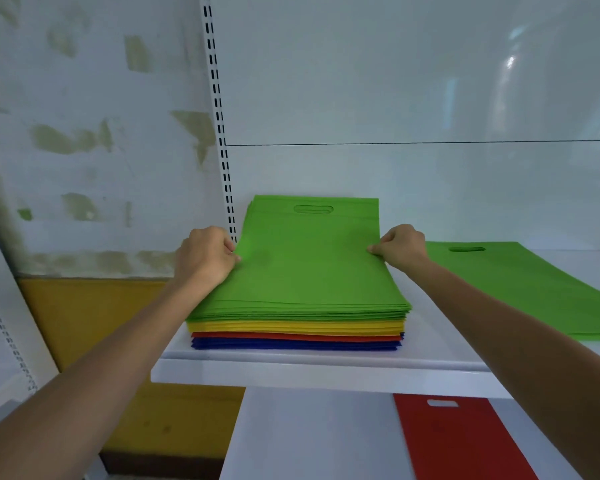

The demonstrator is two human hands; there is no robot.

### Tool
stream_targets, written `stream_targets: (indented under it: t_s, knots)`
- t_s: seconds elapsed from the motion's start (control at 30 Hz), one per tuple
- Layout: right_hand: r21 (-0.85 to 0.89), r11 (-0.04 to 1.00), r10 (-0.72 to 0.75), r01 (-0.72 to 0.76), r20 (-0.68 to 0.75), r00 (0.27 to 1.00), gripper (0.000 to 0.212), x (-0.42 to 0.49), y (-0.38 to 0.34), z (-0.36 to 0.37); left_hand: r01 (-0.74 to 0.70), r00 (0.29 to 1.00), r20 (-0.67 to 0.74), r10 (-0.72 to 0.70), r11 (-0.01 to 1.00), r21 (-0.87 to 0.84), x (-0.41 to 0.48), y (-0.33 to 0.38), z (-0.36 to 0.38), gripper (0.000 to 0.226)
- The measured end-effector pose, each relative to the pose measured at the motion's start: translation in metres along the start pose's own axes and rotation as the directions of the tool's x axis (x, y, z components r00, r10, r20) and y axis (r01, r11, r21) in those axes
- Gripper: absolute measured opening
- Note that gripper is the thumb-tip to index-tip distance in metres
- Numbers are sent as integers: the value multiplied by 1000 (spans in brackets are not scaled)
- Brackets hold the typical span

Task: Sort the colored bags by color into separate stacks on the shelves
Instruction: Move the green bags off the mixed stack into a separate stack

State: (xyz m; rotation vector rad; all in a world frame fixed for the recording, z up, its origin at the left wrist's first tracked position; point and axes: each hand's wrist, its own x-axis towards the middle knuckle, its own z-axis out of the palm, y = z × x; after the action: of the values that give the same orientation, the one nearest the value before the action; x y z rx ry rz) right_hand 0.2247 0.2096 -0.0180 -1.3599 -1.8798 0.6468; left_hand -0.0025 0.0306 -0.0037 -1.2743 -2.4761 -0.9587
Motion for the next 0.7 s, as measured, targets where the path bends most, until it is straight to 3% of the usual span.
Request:
stream_targets:
  t_s: [0.23,0.4,0.53,0.7]
  knots:
    - [-118,985,-142,130,-97,985,14,6,9,-10,-77,995,-63,77,997,6,-4,23,6,5]
    - [-65,968,-250,242,-174,953,27,21,20,-40,-179,983,-61,173,979,-94,-8,57,16,16]
    - [-98,947,-322,307,-224,920,21,36,40,-86,-189,982,-5,190,975,-114,-13,108,28,23]
    - [-194,926,-355,323,-161,921,36,52,87,-147,-224,970,60,236,962,-153,-28,180,51,30]
